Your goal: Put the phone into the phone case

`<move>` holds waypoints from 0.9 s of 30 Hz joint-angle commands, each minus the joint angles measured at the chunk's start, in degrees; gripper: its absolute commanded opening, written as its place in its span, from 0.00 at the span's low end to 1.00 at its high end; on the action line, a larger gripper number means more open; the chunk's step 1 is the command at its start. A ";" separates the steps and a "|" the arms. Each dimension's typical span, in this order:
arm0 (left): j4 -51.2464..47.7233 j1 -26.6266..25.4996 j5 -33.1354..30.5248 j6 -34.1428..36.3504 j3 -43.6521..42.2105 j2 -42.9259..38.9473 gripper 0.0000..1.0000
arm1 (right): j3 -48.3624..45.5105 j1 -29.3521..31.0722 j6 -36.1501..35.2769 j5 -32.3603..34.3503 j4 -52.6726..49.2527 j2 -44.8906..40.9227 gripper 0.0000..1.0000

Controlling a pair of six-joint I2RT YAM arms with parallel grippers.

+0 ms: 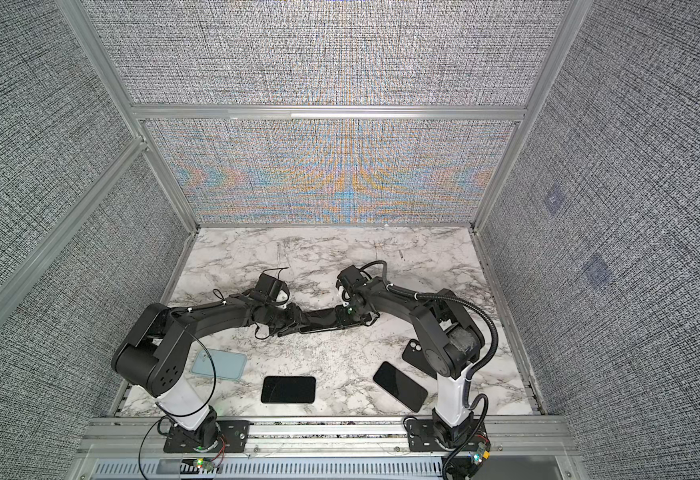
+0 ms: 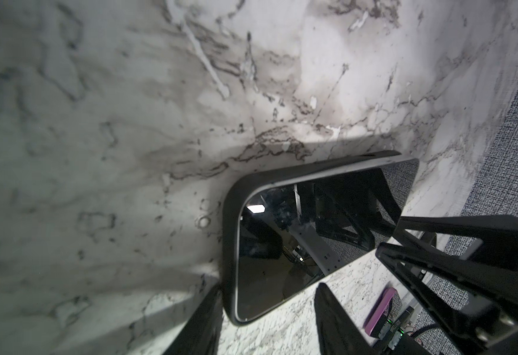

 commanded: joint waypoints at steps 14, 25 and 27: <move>-0.23 0.00 -1.28 0.41 -0.17 0.08 0.51 | -1.55 1.35 1.97 -3.32 3.68 0.37 0.25; -0.60 -0.05 -1.52 0.74 0.14 0.26 0.51 | -1.97 1.36 2.37 -3.78 4.90 1.48 0.22; -0.44 0.00 -1.56 0.71 -0.02 0.19 0.51 | -2.08 1.34 2.58 -4.06 5.21 1.61 0.21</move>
